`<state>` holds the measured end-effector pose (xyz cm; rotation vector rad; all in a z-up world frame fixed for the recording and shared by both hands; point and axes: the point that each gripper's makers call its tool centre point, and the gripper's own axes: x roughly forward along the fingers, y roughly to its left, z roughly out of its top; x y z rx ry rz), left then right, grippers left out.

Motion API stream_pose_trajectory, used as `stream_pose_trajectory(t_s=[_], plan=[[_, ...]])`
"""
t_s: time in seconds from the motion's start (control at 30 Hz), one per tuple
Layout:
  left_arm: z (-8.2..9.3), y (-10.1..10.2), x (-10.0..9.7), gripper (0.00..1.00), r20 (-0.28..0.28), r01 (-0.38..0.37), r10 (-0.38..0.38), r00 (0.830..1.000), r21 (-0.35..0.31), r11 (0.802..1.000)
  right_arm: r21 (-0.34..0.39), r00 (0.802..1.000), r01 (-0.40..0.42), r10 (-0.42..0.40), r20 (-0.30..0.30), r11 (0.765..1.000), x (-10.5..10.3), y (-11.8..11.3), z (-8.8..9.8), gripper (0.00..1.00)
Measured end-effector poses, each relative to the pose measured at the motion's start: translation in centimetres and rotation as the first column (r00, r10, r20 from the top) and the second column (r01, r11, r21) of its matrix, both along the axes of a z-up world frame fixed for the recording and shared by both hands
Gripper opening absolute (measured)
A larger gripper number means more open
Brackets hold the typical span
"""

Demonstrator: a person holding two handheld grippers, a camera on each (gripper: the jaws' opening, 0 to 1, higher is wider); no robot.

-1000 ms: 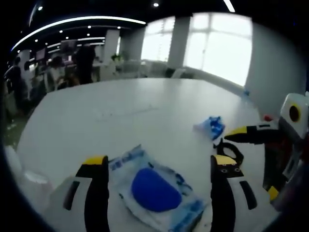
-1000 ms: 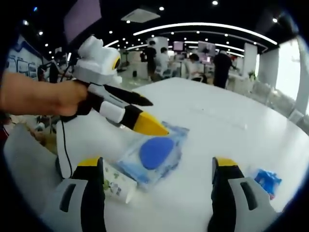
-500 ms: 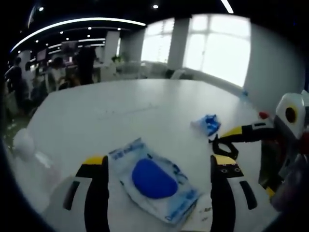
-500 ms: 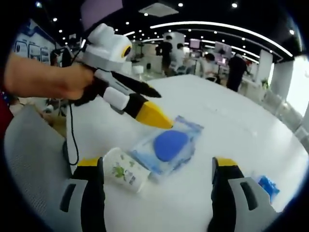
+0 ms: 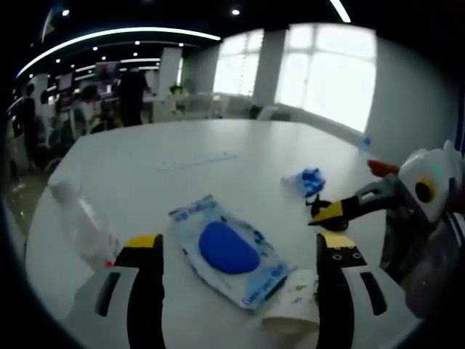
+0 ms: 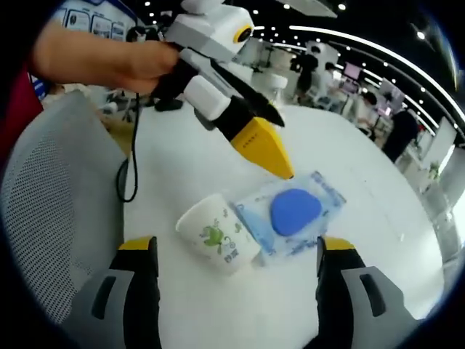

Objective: Arrange the tabletop items into an orderly group along one side of the table until the central work area is clear of visible clutter.

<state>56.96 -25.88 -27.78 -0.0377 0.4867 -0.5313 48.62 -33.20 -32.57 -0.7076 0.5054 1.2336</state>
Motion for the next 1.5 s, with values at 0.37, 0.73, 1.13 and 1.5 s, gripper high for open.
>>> stream_pose_trajectory(t_s=[0.37,0.73,1.13,1.5], plan=[[-0.7,1.4,-2.0,0.84,-0.011,-0.014,0.014,1.000,-0.004,1.000,-0.058,0.989,-0.150,0.149,-0.016,0.987,-0.8,0.9,-1.8,0.85],[-1.2,2.1,-5.0,0.86,-0.021,0.057,-0.057,0.998,0.003,0.998,-0.088,0.968,-0.250,0.247,-0.051,0.964,-1.1,1.4,-3.4,0.80],[-0.7,1.6,-9.4,0.87,-0.010,0.223,-0.223,0.975,0.037,0.974,-0.116,0.948,-0.316,0.311,-0.060,0.942,-1.0,2.4,-4.3,0.75],[-0.2,1.9,-14.4,0.87,-0.003,0.333,-0.335,0.942,0.111,0.936,-0.146,0.930,-0.368,0.362,-0.071,0.918,-0.9,2.8,-5.3,0.70]])
